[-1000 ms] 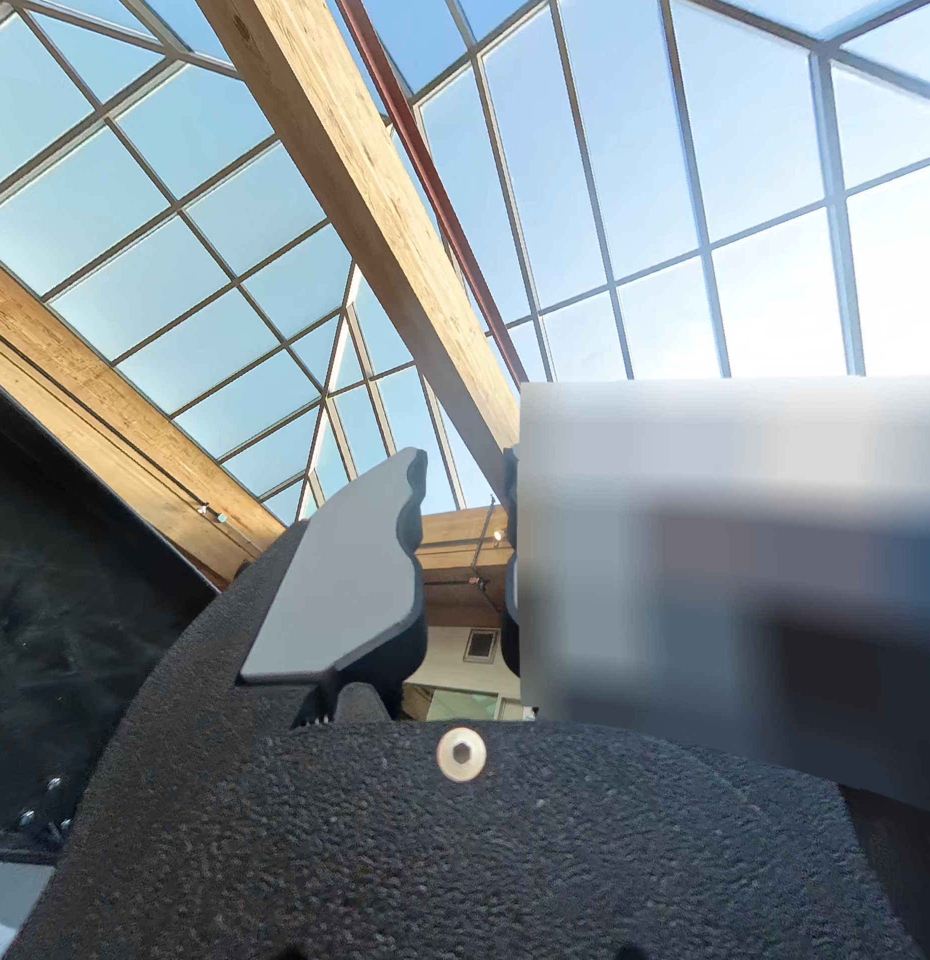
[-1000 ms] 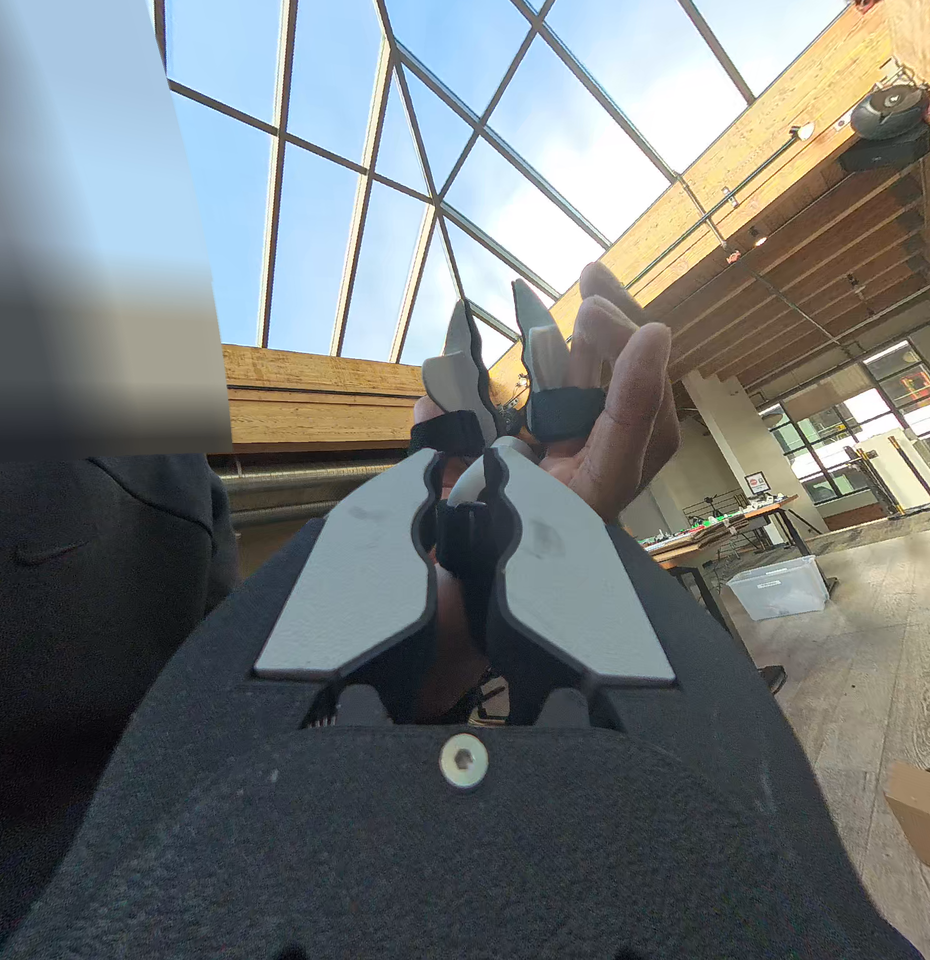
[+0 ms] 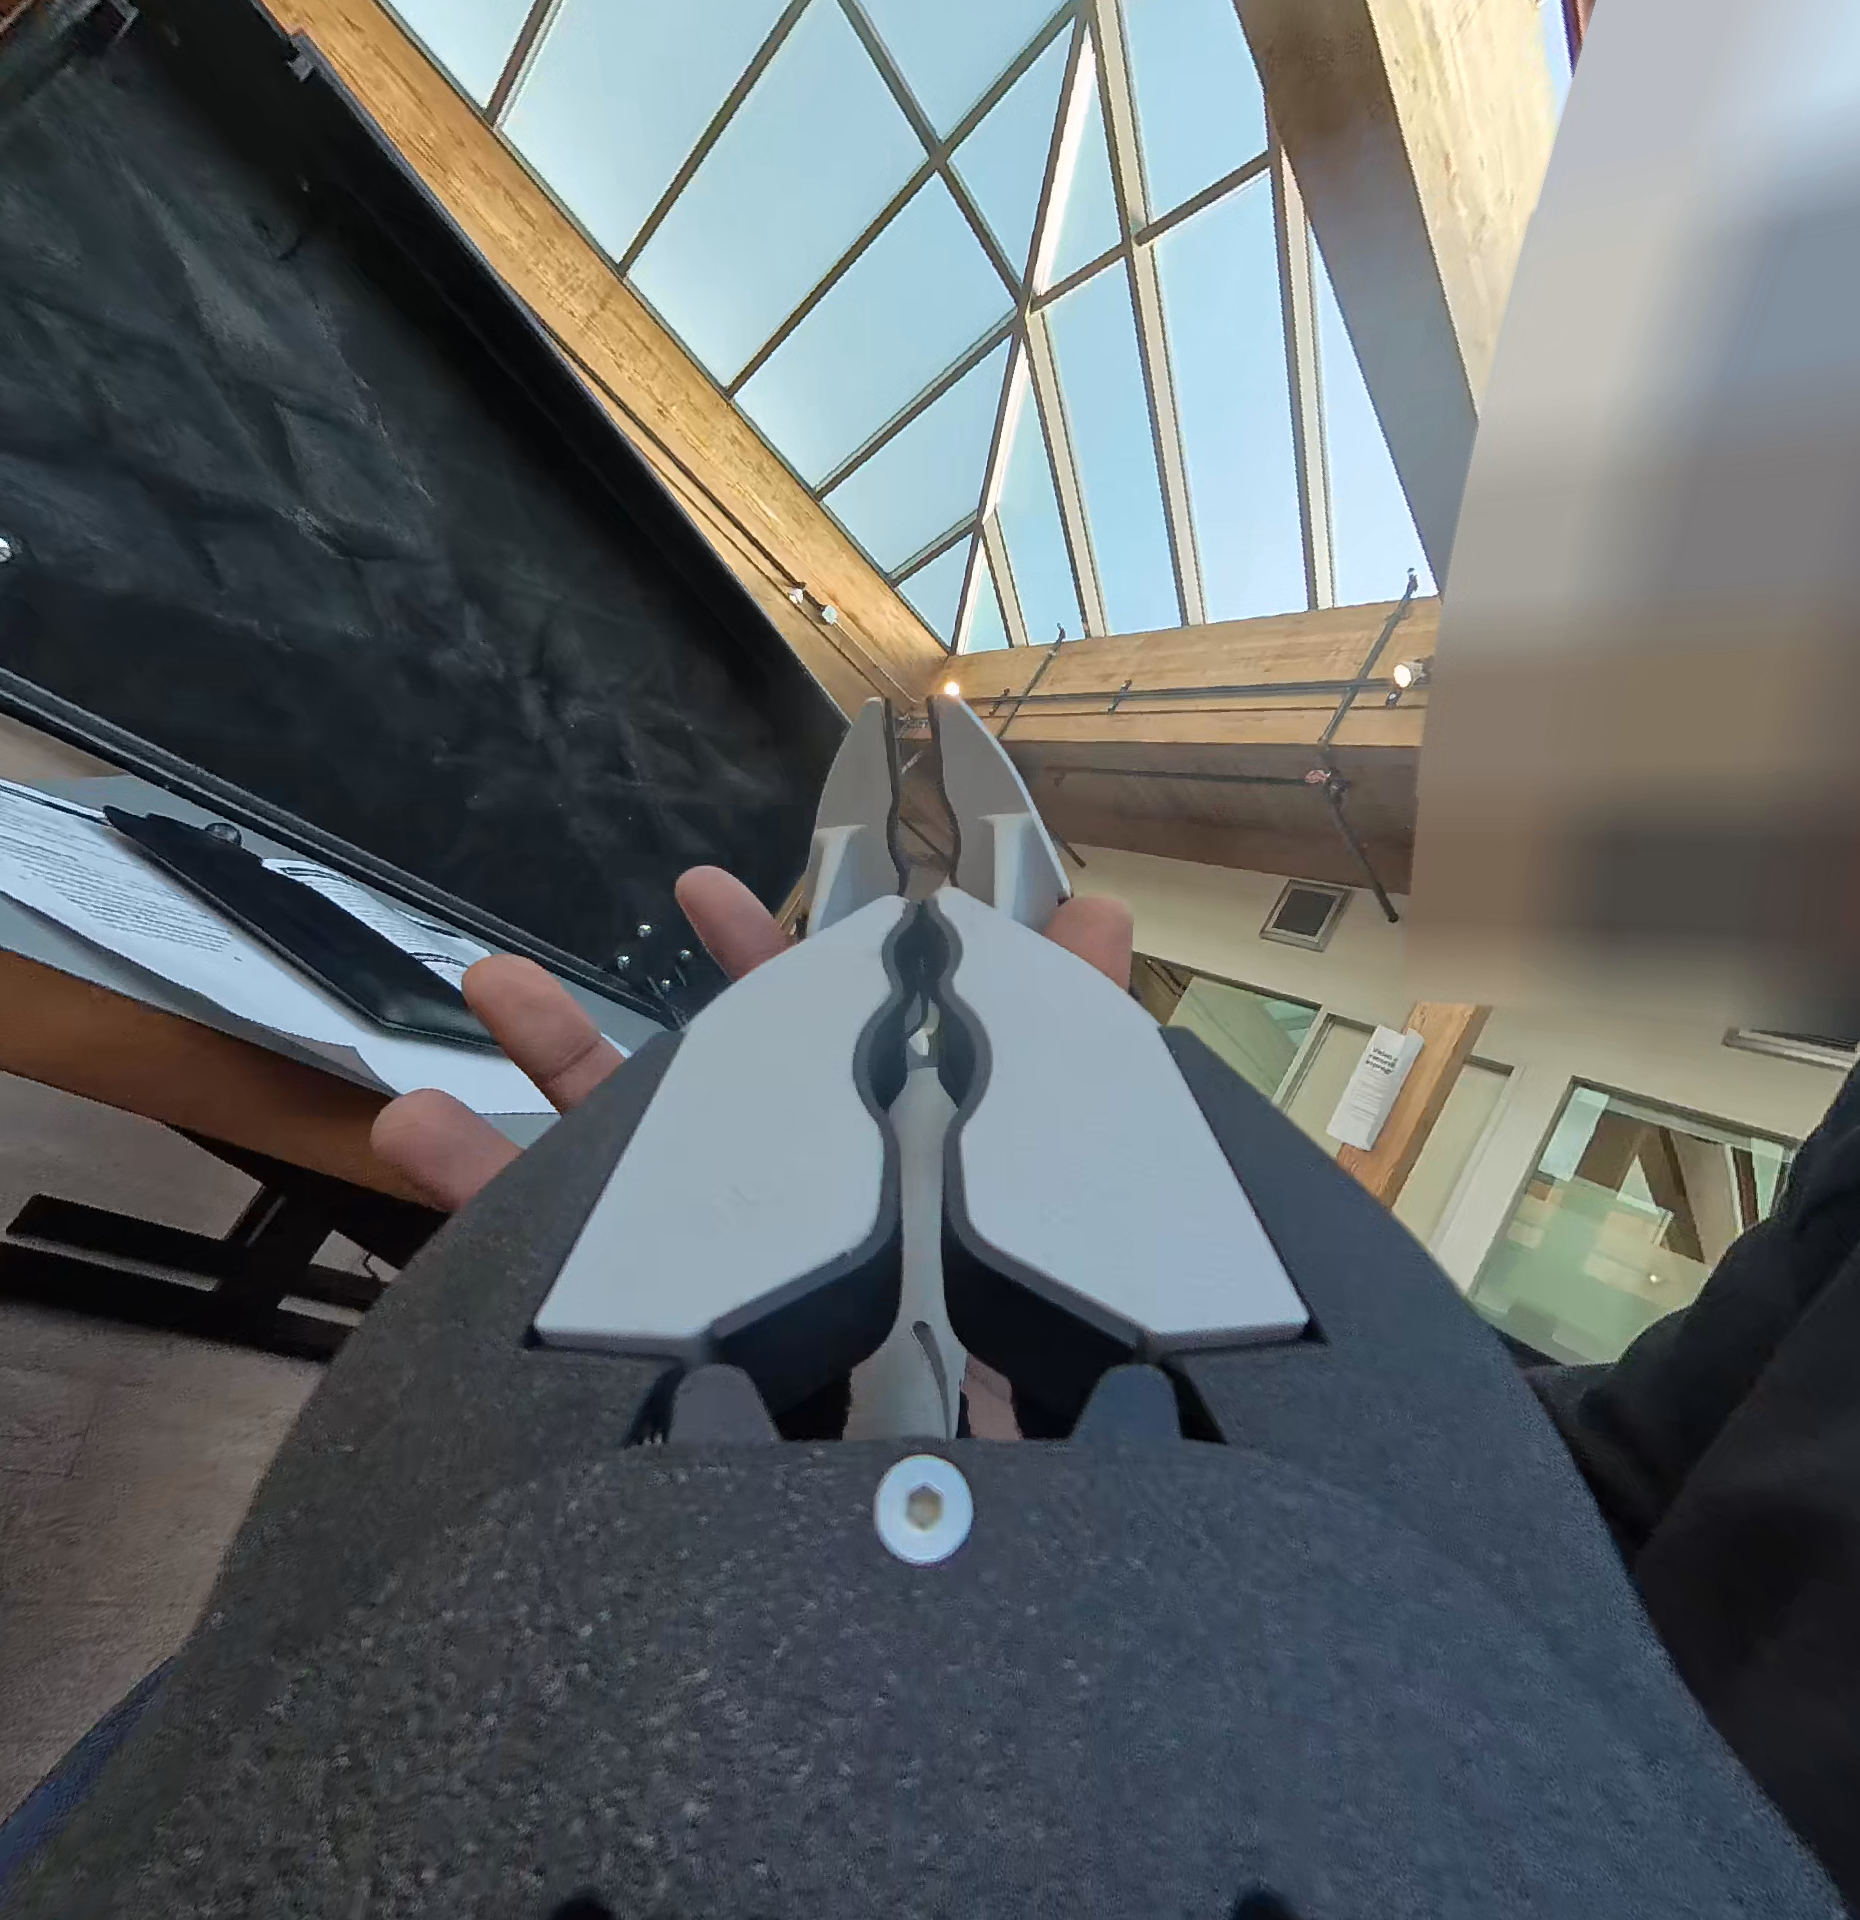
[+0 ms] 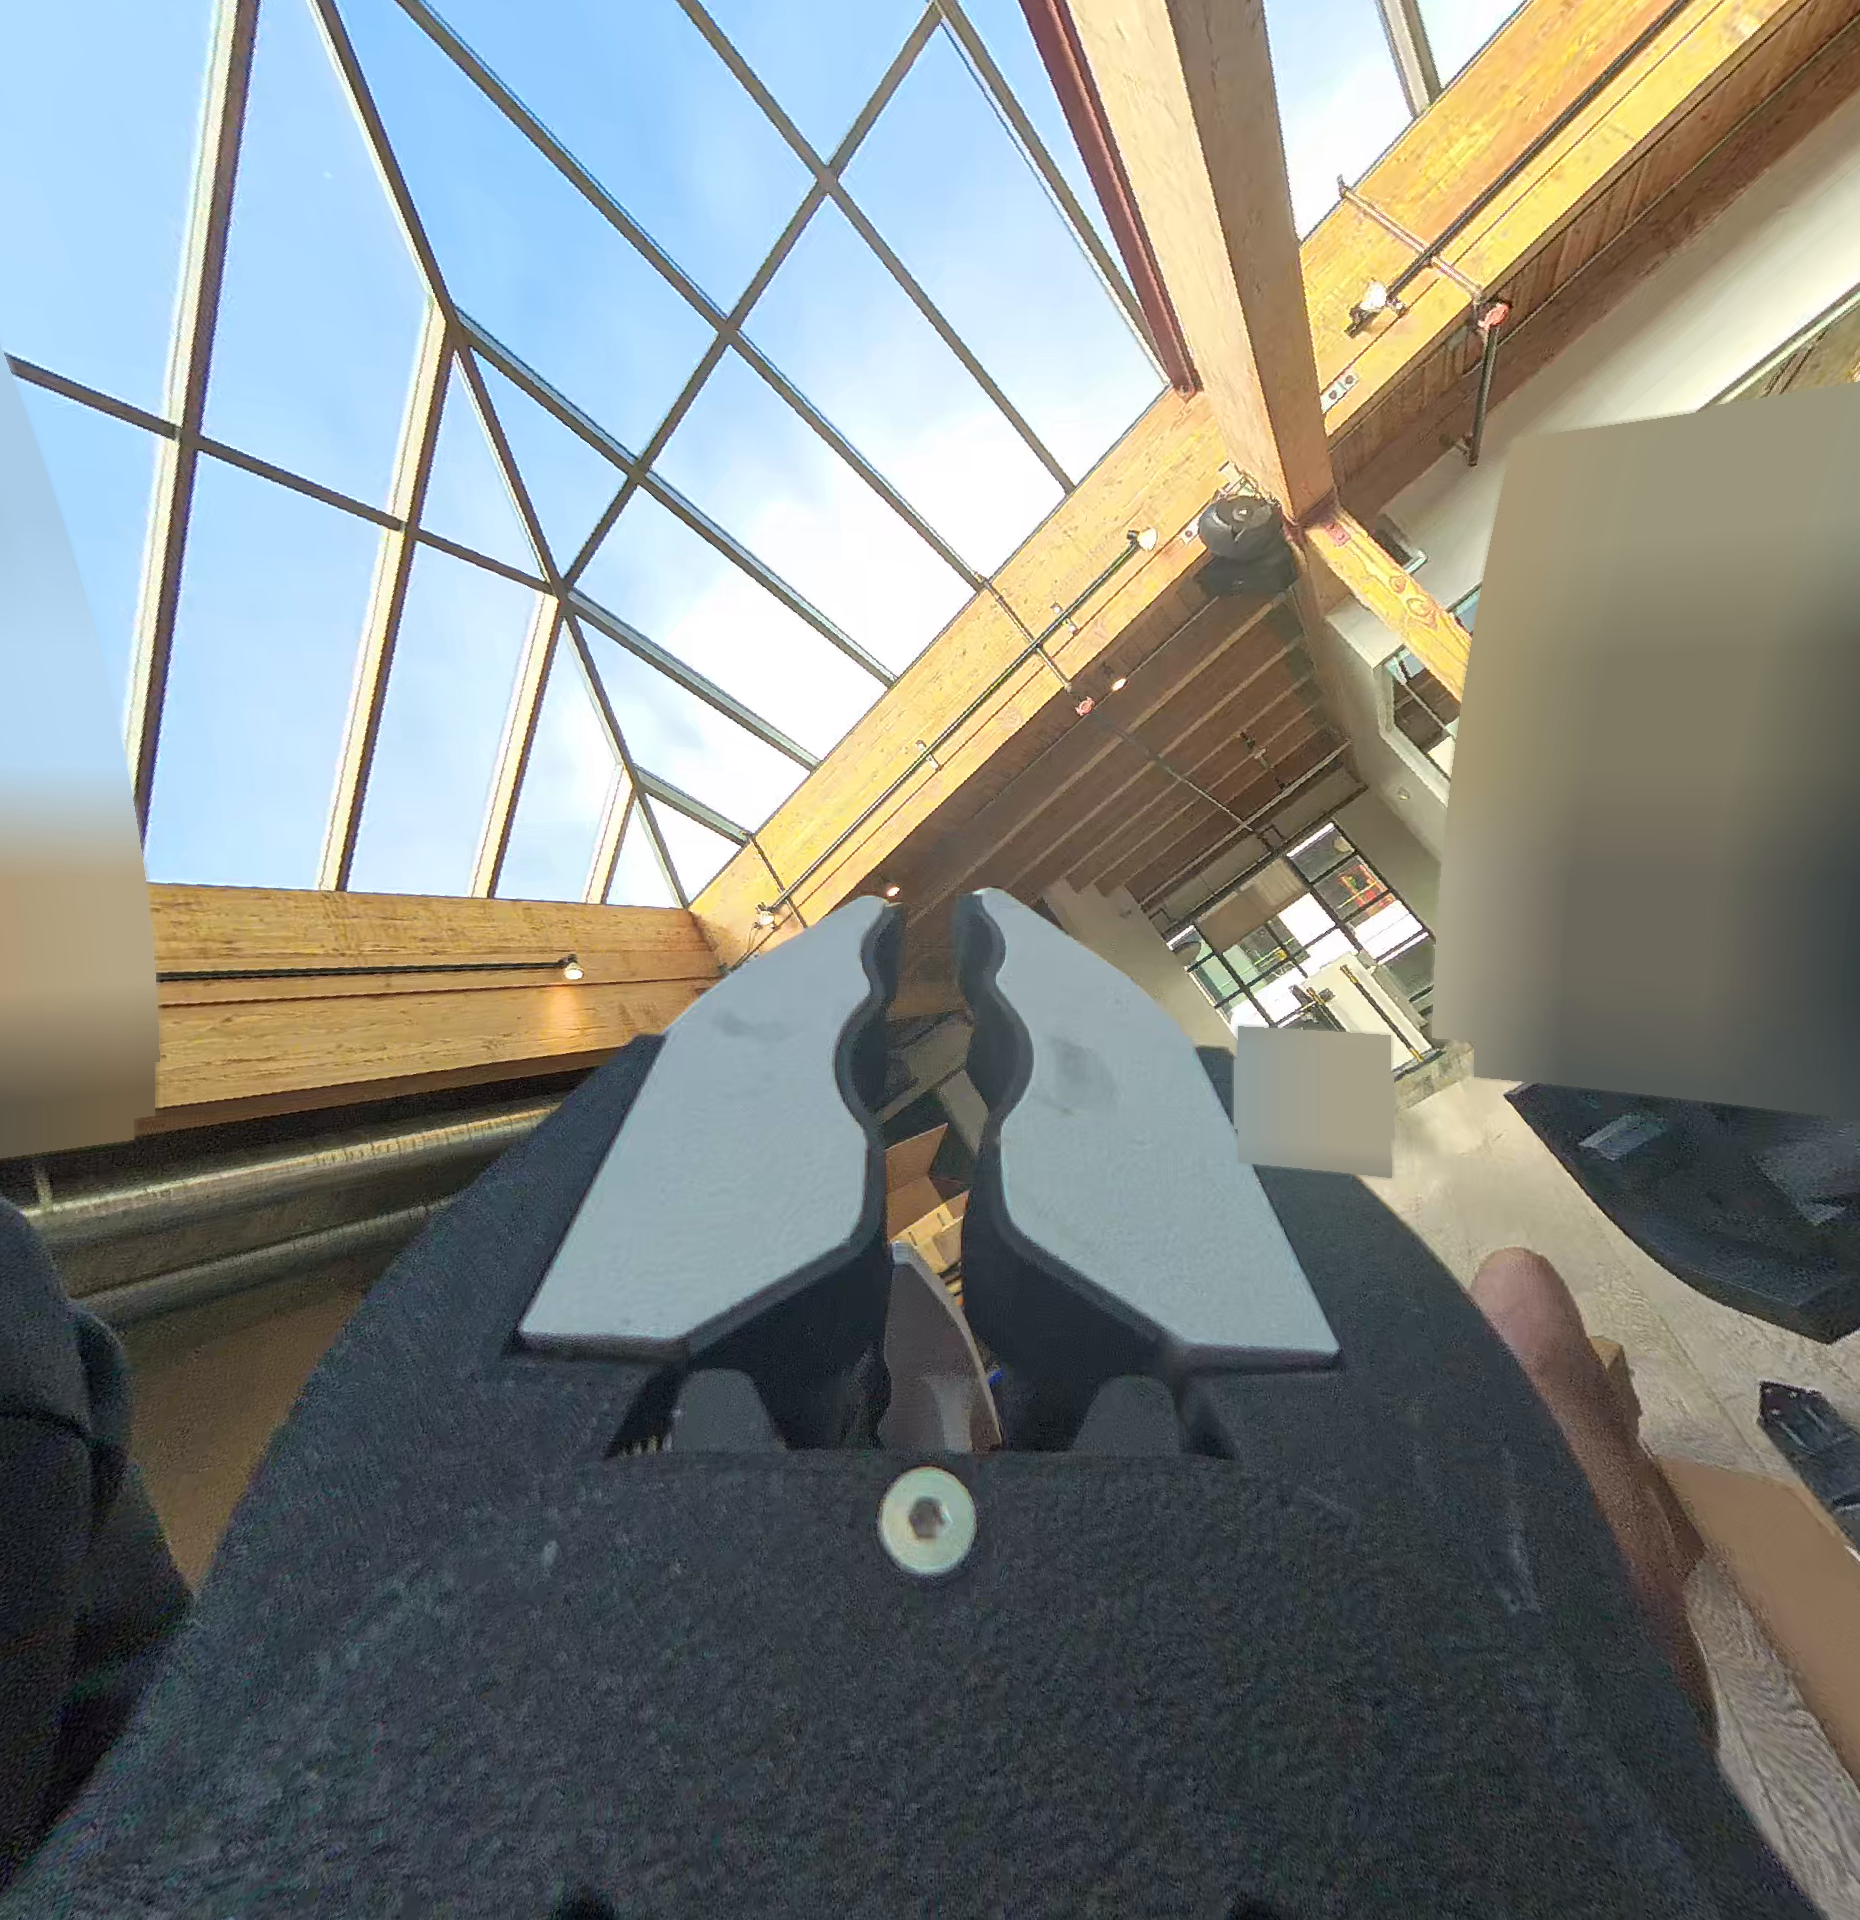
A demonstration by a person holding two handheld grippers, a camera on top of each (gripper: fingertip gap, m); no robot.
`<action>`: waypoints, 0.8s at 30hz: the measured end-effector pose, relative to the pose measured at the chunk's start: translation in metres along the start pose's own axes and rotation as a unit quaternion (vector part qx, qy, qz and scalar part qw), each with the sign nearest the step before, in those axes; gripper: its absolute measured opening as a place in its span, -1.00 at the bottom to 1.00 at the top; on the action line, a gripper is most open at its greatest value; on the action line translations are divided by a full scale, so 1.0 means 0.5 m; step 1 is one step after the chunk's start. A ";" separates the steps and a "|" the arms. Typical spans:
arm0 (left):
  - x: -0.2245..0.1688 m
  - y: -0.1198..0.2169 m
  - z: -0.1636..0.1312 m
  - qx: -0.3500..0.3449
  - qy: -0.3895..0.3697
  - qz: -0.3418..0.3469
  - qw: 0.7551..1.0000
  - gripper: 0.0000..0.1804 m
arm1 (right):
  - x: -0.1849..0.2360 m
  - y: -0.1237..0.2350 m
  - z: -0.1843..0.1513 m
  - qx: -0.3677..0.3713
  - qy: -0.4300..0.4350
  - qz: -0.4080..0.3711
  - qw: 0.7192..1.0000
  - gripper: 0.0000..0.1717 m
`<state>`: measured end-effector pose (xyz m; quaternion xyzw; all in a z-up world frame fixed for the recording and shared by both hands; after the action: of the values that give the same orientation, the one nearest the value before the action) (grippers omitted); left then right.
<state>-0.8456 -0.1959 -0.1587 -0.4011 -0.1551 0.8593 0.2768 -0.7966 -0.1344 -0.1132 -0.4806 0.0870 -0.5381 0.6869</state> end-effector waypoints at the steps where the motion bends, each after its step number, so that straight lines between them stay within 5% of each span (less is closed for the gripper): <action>1: -0.003 -0.002 0.004 -0.011 0.008 -0.002 1.000 -1.00 | 0.001 0.000 0.005 -0.005 -0.010 -0.004 1.000 -0.89; 10: -0.029 -0.031 -0.010 0.033 0.148 -0.086 0.985 -1.00 | 0.039 -0.003 0.070 -0.034 -0.022 0.001 0.999 -0.85; 14: -0.065 -0.041 -0.029 0.064 0.085 -0.116 0.987 -1.00 | 0.012 0.014 0.091 -0.003 0.046 -0.058 0.997 -1.00; 19: -0.004 -0.028 -0.019 0.013 -0.035 0.012 0.999 -1.00 | -0.014 0.052 0.151 0.014 0.214 -0.117 0.970 -1.00; 24: 0.079 0.007 -0.053 0.086 -0.140 0.095 0.982 -1.00 | -0.053 0.089 0.195 0.114 0.267 -0.174 0.941 -1.00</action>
<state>-0.8470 -0.1736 -0.2010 -0.2644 -0.0794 0.9395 0.2029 -0.7159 -0.0590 -0.1064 -0.2458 0.1203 -0.7643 0.5840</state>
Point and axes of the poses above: each gripper's, where its closed fingertips meet, y back along the fingers, z out of its top, x = y × z across the jaws, the point moved 4 cm from there along y, back along the fingers, and after that the axes turned 9 degrees about z, right-handed, at the moved point
